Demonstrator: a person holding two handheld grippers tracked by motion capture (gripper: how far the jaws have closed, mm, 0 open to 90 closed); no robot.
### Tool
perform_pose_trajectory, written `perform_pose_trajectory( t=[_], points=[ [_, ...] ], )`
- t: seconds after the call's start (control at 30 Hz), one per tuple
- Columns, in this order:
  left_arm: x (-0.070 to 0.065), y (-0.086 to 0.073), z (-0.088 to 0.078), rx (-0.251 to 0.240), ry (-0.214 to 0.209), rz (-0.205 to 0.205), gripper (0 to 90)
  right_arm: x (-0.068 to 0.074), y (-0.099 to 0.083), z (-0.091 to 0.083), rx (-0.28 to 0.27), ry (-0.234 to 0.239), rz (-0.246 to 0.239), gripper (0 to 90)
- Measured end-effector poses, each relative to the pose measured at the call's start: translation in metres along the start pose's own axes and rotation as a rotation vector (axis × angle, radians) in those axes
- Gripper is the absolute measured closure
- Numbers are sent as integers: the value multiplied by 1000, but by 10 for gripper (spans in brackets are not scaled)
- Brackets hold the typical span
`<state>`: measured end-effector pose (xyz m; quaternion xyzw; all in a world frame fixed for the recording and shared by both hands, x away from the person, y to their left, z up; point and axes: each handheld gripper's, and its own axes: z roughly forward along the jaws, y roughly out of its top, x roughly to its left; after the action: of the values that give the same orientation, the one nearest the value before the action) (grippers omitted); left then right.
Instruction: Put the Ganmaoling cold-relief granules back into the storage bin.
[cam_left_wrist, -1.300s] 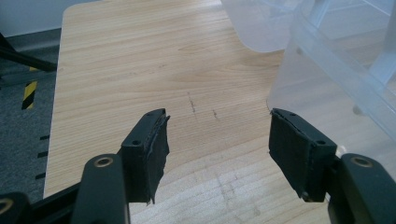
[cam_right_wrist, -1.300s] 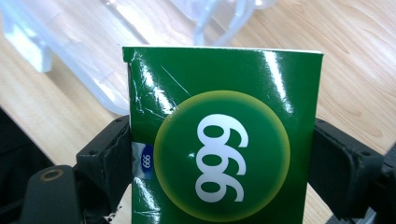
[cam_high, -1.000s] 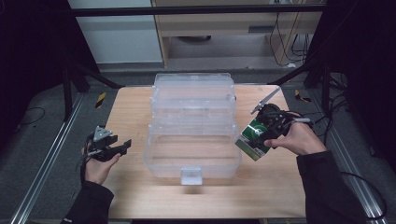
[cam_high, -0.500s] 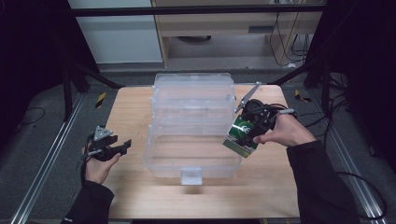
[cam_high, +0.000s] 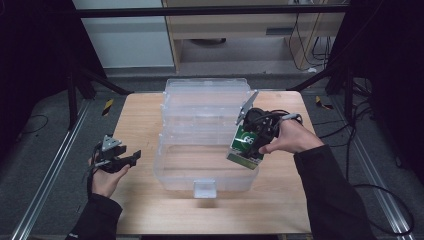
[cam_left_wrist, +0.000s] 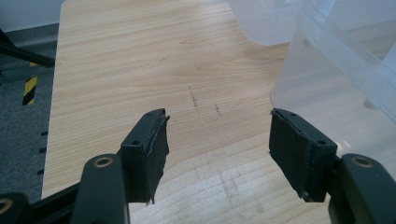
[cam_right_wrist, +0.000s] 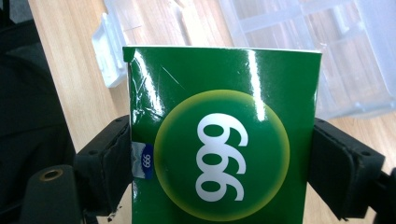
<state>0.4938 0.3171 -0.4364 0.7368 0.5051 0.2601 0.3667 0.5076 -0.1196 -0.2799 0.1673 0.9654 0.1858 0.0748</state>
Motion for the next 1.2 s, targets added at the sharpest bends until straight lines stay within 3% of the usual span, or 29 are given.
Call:
perform_pose_trajectory(
  t=[0.4,1.2],
  points=[
    [1,-1,-1,-3,2,-1,365,5,10,20,46,42,-140,172],
    [0,-2,2,9,1,3,365,-2,4,50,119,86,-251,173]
  ],
)
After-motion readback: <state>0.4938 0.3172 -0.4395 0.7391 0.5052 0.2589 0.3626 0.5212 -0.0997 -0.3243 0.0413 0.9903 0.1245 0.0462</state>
